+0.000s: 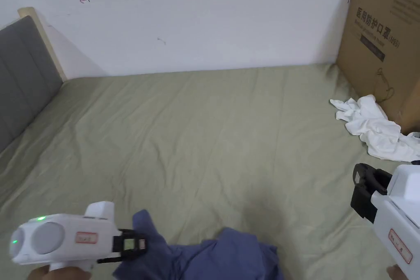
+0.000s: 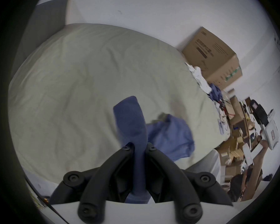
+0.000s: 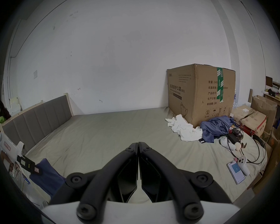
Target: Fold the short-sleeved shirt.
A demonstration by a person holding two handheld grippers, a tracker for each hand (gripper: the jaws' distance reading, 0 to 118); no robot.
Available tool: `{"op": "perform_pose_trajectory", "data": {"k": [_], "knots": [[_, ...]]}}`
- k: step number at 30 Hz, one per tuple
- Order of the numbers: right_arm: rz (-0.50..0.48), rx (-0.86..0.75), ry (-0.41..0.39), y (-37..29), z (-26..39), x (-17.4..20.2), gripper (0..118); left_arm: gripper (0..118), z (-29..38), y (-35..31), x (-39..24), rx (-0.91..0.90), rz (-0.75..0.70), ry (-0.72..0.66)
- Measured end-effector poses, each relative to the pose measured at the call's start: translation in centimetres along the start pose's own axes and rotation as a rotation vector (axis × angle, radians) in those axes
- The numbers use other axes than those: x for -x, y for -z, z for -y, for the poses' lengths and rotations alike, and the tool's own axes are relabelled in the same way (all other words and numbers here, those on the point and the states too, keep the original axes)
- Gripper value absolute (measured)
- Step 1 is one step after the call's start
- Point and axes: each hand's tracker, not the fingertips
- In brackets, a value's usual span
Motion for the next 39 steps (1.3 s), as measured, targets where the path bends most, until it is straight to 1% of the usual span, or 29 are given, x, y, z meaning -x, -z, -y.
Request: {"op": "perform_pose_trajectory", "data": {"k": [4,12,16,20,21,23,24,25,27,28,29,32,34,36,39], "knots": [[0.010,0.003,0.006,-0.4,0.3,-0.7,1,10,-1.0,4.0,-5.4,0.060,0.026,0.090],[0.049,0.013,0.016,-1.4,1.0,-2.4,1,10,-0.3,13.2,-13.8,0.189,0.034,0.203],[0.064,0.017,0.017,-1.7,1.2,-3.0,1,10,1.3,18.5,-16.1,0.244,-0.052,0.240],[0.077,0.019,0.018,-2.0,1.2,-3.4,1,13,3.1,21.6,-17.3,0.267,-0.109,0.271],[0.079,0.018,0.018,-2.1,1.2,-3.4,1,17,3.5,21.8,-17.4,0.258,-0.111,0.279],[0.080,0.020,0.018,-2.1,1.2,-3.5,1,18,3.8,21.2,-17.6,0.251,-0.109,0.296],[0.081,0.020,0.017,-2.2,1.2,-3.5,1,32,3.7,20.7,-17.5,0.232,-0.090,0.283],[0.082,0.021,0.015,-2.3,1.1,-3.2,1,46,3.4,20.0,-17.4,0.230,-0.036,0.257],[0.081,0.021,0.013,-2.3,1.0,-3.1,1,77,2.7,18.3,-17.3,0.213,0.028,0.214],[0.079,0.020,0.015,-2.3,0.9,-3.0,1,84,2.4,17.0,-17.4,0.168,0.043,0.208],[0.076,0.018,0.016,-2.3,0.9,-3.0,1,86,2.1,15.7,-17.5,0.120,0.049,0.211],[0.070,0.010,0.017,-2.3,0.6,-2.7,1,86,1.3,11.2,-17.2,-0.037,0.078,0.236],[0.066,0.005,0.018,-2.2,0.5,-2.7,1,86,1.0,9.0,-16.5,-0.123,0.066,0.244],[0.060,0.001,0.020,-2.2,0.3,-2.5,1,86,0.9,7.3,-15.5,-0.203,0.035,0.261],[0.054,-0.002,0.019,-2.2,0.2,-2.3,1,85,1.2,6.6,-13.7,-0.308,-0.041,0.276]]}}
